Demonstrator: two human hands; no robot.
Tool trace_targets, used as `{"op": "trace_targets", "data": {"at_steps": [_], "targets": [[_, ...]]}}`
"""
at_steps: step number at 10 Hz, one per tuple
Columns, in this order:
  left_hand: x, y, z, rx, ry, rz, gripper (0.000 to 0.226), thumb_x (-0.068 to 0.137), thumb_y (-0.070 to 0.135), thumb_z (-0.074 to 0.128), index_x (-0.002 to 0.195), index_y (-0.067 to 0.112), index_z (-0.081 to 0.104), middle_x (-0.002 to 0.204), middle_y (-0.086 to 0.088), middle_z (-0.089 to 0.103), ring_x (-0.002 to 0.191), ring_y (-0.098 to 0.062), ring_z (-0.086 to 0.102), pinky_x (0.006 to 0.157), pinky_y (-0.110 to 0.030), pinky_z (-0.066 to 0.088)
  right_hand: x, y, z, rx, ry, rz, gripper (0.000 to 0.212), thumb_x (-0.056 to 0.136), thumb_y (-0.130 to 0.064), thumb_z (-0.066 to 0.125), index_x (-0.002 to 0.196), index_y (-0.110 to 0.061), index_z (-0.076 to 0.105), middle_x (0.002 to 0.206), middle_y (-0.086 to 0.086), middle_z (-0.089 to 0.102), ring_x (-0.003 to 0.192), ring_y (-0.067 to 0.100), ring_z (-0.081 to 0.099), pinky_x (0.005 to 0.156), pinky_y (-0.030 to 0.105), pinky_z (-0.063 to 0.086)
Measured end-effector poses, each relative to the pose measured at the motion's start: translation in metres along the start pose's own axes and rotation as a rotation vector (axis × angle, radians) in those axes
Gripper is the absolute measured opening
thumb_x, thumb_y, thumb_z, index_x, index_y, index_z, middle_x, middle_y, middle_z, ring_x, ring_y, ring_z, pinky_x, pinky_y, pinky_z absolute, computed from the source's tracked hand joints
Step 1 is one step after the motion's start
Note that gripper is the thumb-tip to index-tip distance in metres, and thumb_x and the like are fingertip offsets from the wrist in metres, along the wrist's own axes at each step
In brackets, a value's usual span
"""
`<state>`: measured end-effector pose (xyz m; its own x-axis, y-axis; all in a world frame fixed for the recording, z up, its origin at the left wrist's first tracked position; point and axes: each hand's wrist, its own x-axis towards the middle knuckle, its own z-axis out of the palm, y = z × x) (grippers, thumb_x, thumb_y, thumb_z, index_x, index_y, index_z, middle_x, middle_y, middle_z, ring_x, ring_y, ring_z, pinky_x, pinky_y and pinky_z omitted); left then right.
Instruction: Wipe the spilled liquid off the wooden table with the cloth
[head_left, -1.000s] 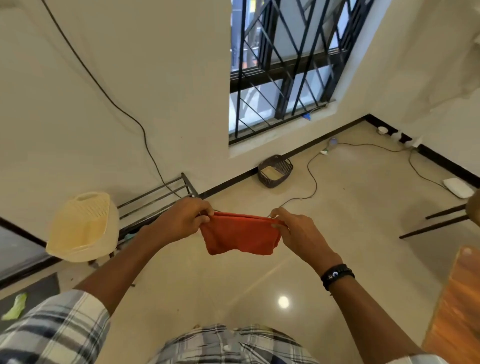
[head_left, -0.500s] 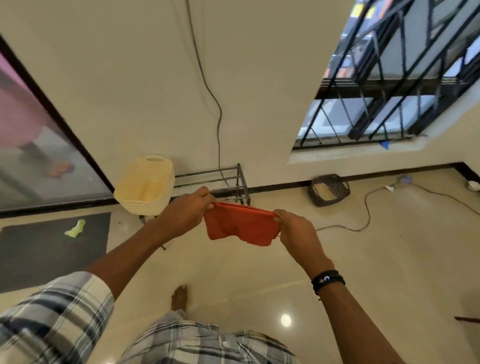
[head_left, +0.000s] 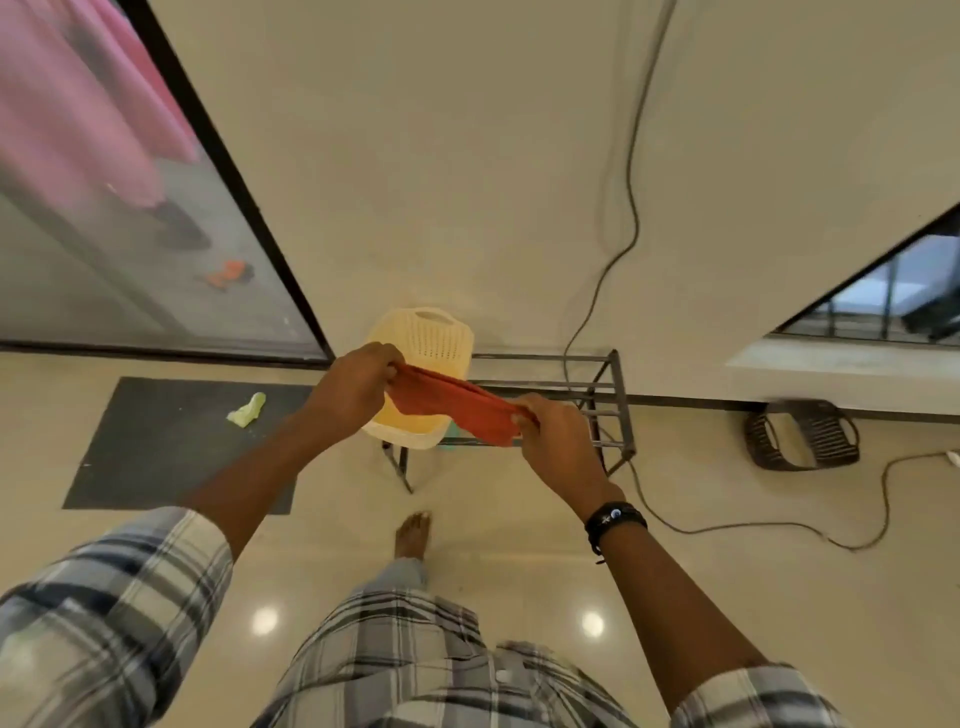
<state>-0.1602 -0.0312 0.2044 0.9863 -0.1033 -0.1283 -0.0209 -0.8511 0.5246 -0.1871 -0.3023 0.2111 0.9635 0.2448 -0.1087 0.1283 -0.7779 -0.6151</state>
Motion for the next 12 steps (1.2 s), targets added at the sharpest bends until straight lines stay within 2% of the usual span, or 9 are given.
{"op": "trace_targets", "data": {"at_steps": [1, 3, 5, 6, 7, 9, 10, 11, 12], "targets": [[0.051, -0.054, -0.001, 0.039, -0.065, -0.064, 0.022, 0.098, -0.004, 0.051, 0.114, -0.003, 0.065, 0.109, -0.022, 0.065, 0.1, -0.038, 0.063, 0.079, -0.033, 0.042, 0.067, -0.004, 0.04, 0.023, -0.075, 0.071, 0.022, 0.097, -0.009, 0.055, 0.112, -0.009, 0.072, 0.096, 0.008, 0.074, 0.084, 0.023, 0.068, 0.073, 0.026, 0.049], [0.146, -0.133, 0.031, 0.135, -0.182, -0.058, 0.022, 0.096, 0.01, 0.057, 0.114, 0.0, 0.064, 0.109, -0.02, 0.063, 0.099, -0.038, 0.062, 0.083, -0.043, 0.047, 0.184, 0.018, 0.109, -0.058, -0.157, 0.132, 0.028, 0.099, -0.009, 0.047, 0.119, -0.007, 0.067, 0.107, 0.013, 0.072, 0.095, 0.031, 0.066, 0.085, 0.038, 0.051], [0.187, -0.171, 0.08, 0.247, -0.064, 0.019, 0.02, 0.099, 0.01, 0.051, 0.114, 0.0, 0.06, 0.108, -0.02, 0.058, 0.081, -0.043, 0.063, 0.064, -0.046, 0.05, 0.234, 0.037, 0.158, -0.262, -0.075, 0.113, 0.036, 0.094, -0.002, 0.045, 0.123, -0.012, 0.063, 0.104, 0.011, 0.071, 0.091, 0.03, 0.066, 0.078, 0.036, 0.054], [0.185, -0.192, 0.11, 0.422, -0.232, 0.127, 0.028, 0.099, 0.008, 0.048, 0.125, 0.004, 0.057, 0.124, -0.02, 0.058, 0.092, -0.04, 0.065, 0.067, -0.046, 0.053, 0.229, 0.049, 0.187, -0.425, -0.167, 0.064, 0.039, 0.092, -0.002, 0.041, 0.122, -0.01, 0.065, 0.119, 0.01, 0.068, 0.127, 0.034, 0.053, 0.117, 0.047, 0.03], [0.181, -0.21, 0.144, 0.65, -0.605, 0.237, 0.033, 0.102, 0.017, 0.046, 0.133, 0.011, 0.056, 0.137, -0.011, 0.056, 0.109, -0.03, 0.065, 0.087, -0.041, 0.056, 0.225, 0.054, 0.221, -0.644, -0.432, -0.03, 0.028, 0.097, -0.019, 0.044, 0.104, -0.021, 0.072, 0.112, 0.002, 0.072, 0.145, 0.027, 0.034, 0.121, 0.055, -0.013], [0.18, -0.211, 0.177, 0.868, -0.903, 0.287, 0.021, 0.101, 0.022, 0.055, 0.116, 0.013, 0.068, 0.116, -0.006, 0.071, 0.111, -0.027, 0.066, 0.105, -0.044, 0.045, 0.218, 0.054, 0.267, -0.802, -0.638, -0.068, 0.026, 0.099, -0.038, 0.051, 0.086, -0.026, 0.07, 0.072, -0.006, 0.065, 0.109, 0.025, 0.064, 0.118, 0.058, -0.017], [0.181, -0.208, 0.175, 0.896, -1.03, 0.241, 0.028, 0.095, 0.028, 0.065, 0.121, 0.017, 0.066, 0.12, -0.003, 0.07, 0.121, -0.026, 0.061, 0.12, -0.051, 0.024, 0.217, 0.053, 0.268, -0.793, -0.675, -0.071, 0.023, 0.1, -0.036, 0.05, 0.091, -0.025, 0.069, 0.075, -0.007, 0.059, 0.103, 0.019, 0.065, 0.116, 0.056, -0.02], [0.178, -0.195, 0.163, 0.792, -1.051, 0.181, 0.027, 0.097, 0.028, 0.061, 0.121, 0.016, 0.064, 0.12, -0.003, 0.068, 0.121, -0.025, 0.06, 0.12, -0.051, 0.024, 0.212, 0.051, 0.249, -0.601, -0.653, -0.081, 0.016, 0.097, -0.028, 0.053, 0.102, -0.024, 0.068, 0.098, -0.005, 0.067, 0.118, 0.018, 0.057, 0.117, 0.053, -0.017], [0.177, -0.17, 0.146, 0.746, -0.997, 0.144, 0.022, 0.099, 0.022, 0.056, 0.119, 0.017, 0.063, 0.116, -0.003, 0.069, 0.117, -0.025, 0.062, 0.12, -0.052, 0.025, 0.204, 0.051, 0.219, -0.534, -0.544, -0.073, 0.038, 0.097, -0.029, 0.053, 0.135, -0.025, 0.051, 0.144, 0.001, 0.05, 0.147, 0.023, 0.029, 0.12, 0.055, -0.01]]}}
